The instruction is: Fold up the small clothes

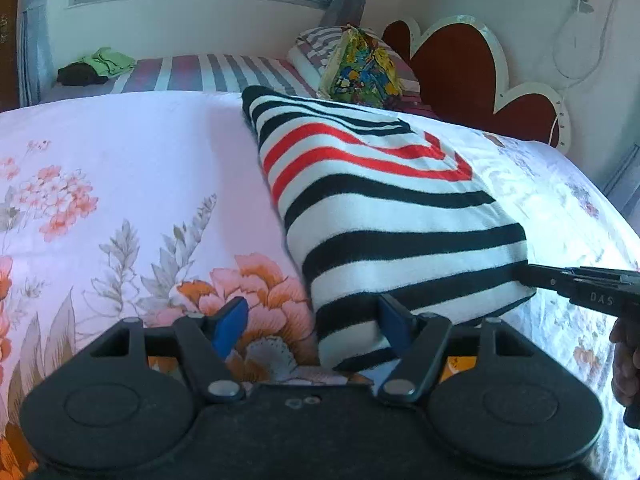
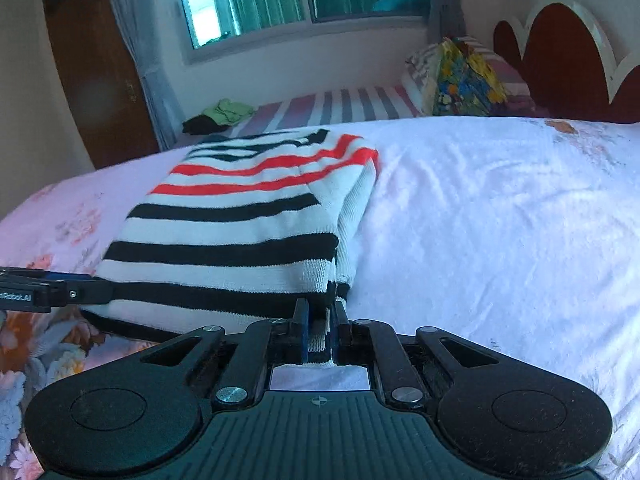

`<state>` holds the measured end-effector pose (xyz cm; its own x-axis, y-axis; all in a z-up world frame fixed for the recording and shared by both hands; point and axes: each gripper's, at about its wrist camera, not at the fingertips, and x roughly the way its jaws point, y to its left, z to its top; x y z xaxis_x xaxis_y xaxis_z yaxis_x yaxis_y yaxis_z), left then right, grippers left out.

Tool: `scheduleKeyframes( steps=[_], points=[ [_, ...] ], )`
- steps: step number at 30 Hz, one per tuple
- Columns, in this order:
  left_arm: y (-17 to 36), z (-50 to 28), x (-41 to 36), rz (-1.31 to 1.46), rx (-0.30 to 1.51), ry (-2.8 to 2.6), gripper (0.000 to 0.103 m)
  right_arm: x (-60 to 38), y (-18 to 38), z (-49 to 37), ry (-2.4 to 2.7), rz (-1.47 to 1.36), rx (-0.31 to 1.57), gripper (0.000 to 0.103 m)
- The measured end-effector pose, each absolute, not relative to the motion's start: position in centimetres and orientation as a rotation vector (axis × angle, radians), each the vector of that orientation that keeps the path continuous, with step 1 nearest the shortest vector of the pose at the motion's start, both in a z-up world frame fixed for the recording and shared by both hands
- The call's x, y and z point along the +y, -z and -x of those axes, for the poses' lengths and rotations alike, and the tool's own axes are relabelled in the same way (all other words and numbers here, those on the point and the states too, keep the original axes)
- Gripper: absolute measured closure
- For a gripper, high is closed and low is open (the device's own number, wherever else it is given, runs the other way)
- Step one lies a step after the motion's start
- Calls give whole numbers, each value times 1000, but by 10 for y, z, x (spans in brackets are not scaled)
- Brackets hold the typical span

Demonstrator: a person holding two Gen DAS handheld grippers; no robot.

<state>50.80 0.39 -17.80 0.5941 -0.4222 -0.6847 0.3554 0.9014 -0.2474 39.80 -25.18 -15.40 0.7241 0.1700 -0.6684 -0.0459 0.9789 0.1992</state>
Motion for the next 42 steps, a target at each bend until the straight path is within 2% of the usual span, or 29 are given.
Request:
scheduleKeyframes(
  steps=[8, 13, 17, 19, 23, 27, 28, 29, 30, 36, 37, 38, 39, 40, 42],
  points=[
    [177, -503, 4, 76, 818, 435, 32, -250, 152, -403, -101, -160, 788, 94],
    [162, -497, 1, 41, 794, 422, 33, -253, 129, -398, -72, -222, 752, 93],
    [151, -493, 9, 62, 732, 376, 24, -252, 125, -397, -64, -245, 723, 93],
    [155, -501, 7, 71, 759, 390, 27, -247, 134, -405, -54, -243, 768, 93],
    [179, -514, -5, 27, 855, 419, 26, -239, 155, -414, -39, -217, 802, 93],
    [167, -510, 10, 98, 817, 425, 26, -245, 136, -407, -40, -232, 766, 92],
    [162, -510, 16, 121, 797, 424, 25, -249, 130, -403, -37, -243, 729, 86],
    [158, -512, 20, 144, 780, 424, 25, -253, 125, -401, -20, -252, 705, 55],
    [156, -515, 23, 161, 769, 421, 25, -258, 122, -400, 6, -268, 677, 29],
    [150, -545, 17, 193, 776, 405, 26, -275, 115, -421, -38, -348, 680, 29],
    [152, -550, 16, 203, 782, 431, 30, -276, 117, -425, -38, -356, 689, 29],
    [154, -554, 15, 188, 796, 439, 42, -278, 118, -428, -36, -367, 697, 29],
    [157, -558, 15, 182, 816, 448, 93, -281, 120, -432, -37, -380, 705, 29],
    [160, -562, 17, 199, 834, 445, 100, -283, 121, -434, -39, -393, 709, 29],
    [162, -566, 20, 206, 841, 448, 102, -287, 123, -435, -58, -421, 712, 29]
  ],
)
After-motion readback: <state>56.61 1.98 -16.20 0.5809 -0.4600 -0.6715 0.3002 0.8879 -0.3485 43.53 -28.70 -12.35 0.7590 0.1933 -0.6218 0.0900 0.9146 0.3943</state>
